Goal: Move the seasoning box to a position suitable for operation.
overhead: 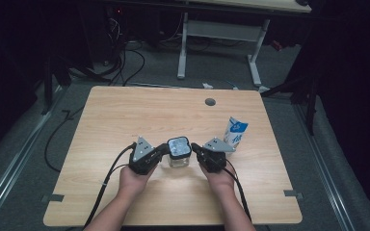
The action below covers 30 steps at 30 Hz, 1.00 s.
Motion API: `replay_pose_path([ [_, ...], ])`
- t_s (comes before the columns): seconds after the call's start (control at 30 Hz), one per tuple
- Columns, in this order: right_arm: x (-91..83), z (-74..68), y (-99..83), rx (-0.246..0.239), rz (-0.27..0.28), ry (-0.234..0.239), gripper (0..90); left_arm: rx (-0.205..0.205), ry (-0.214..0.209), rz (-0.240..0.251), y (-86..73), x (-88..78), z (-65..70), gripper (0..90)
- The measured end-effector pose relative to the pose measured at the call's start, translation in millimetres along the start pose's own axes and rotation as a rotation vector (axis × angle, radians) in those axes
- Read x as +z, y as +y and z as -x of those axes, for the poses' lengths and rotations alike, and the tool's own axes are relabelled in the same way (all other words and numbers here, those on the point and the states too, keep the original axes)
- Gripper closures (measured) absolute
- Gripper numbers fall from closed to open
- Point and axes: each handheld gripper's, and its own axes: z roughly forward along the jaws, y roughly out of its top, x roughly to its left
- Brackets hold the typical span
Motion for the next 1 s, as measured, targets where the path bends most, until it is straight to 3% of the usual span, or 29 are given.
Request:
replay_pose_path([
  [0.2, 0.2, 0.1, -0.4, 0.001, -0.003, -0.001, 89.7, 0.003, -0.004, -0.013, -0.9, 2.1, 0.9, 90.0],
  [0.27, 0.5, 0.7, -0.7, 0.0, -0.002, -0.002, 89.7, 0.008, 0.016, -0.019, -1.0, 1.7, 0.4, 90.0],
  [0.33, 0.2, 1.1, -0.7, 0.0, -0.001, -0.003, 89.7, -0.008, 0.007, -0.006, -2.6, 1.2, -1.7, 90.0],
  [0.47, 0.2, 1.7, -0.6, 0.002, -0.003, -0.003, 89.7, 0.012, -0.002, -0.001, -1.3, 3.4, 0.9, 90.0],
  [0.67, -0.8, 1.7, -0.2, 0.0, 0.001, -0.007, 89.6, -0.013, -0.006, 0.02, 3.5, -2.3, 0.5, 90.0],
  [0.83, -0.7, 1.4, -0.3, 0.002, 0.0, -0.004, 89.7, 0.0, -0.003, -0.012, 1.5, -2.3, -0.9, 90.0],
  [1.0, -1.1, 1.5, -0.1, -0.003, 0.005, -0.004, 89.7, 0.001, -0.007, -0.004, 0.5, -1.7, -1.0, 90.0],
])
